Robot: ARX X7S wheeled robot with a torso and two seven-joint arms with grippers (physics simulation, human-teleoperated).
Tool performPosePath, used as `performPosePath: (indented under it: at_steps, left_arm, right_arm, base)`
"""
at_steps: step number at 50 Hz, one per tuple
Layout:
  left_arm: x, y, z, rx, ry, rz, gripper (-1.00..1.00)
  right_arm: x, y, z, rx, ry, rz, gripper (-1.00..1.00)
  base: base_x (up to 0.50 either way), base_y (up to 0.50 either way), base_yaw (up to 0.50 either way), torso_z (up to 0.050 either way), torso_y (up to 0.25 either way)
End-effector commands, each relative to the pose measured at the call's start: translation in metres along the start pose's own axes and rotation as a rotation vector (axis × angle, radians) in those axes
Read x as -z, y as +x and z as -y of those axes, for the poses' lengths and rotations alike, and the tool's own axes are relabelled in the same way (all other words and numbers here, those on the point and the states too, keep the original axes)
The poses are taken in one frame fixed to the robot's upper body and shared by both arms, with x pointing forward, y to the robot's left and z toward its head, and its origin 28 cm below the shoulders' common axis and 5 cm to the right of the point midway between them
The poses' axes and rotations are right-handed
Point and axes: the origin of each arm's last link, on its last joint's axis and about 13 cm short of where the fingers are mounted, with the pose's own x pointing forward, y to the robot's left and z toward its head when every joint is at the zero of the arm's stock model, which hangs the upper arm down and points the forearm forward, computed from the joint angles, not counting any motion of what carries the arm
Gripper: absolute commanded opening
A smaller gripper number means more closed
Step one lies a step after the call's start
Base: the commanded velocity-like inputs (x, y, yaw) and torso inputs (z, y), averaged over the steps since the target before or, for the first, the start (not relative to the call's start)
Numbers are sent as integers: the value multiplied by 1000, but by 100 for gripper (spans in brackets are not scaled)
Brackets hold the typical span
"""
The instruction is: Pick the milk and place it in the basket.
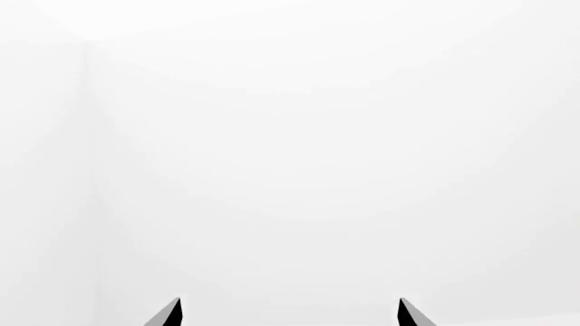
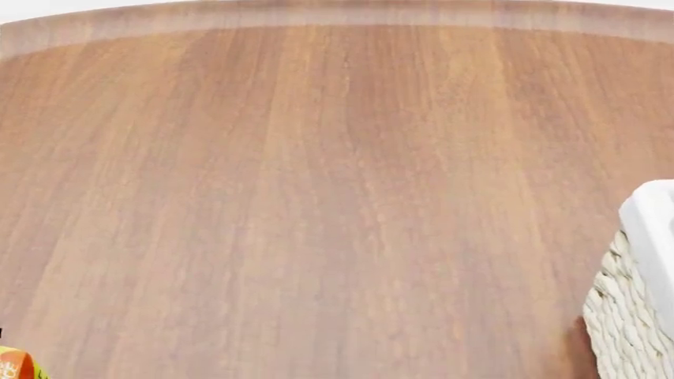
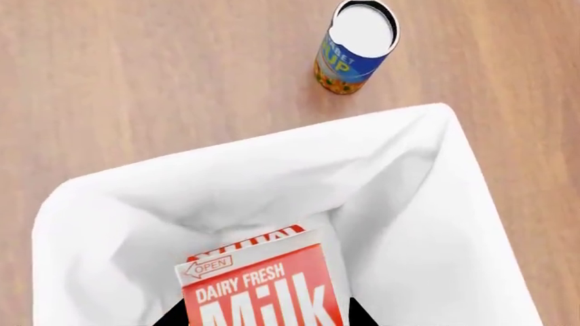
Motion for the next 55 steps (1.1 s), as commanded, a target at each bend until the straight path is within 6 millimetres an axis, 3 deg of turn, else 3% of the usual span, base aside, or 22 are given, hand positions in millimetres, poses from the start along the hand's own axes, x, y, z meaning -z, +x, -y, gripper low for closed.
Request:
performPosePath:
  at_steps: [1, 55]
  left_arm:
    - [5, 7, -3, -50, 6, 49, 100]
    - [5, 8, -3, -51, 12, 50, 100]
  right_arm:
    - [6, 7, -3, -28, -9, -22, -100]
    - [34, 20, -4, -36, -1, -103, -100]
  base:
    - [0, 0, 0, 0, 0]
    - [0, 0, 0, 0, 0]
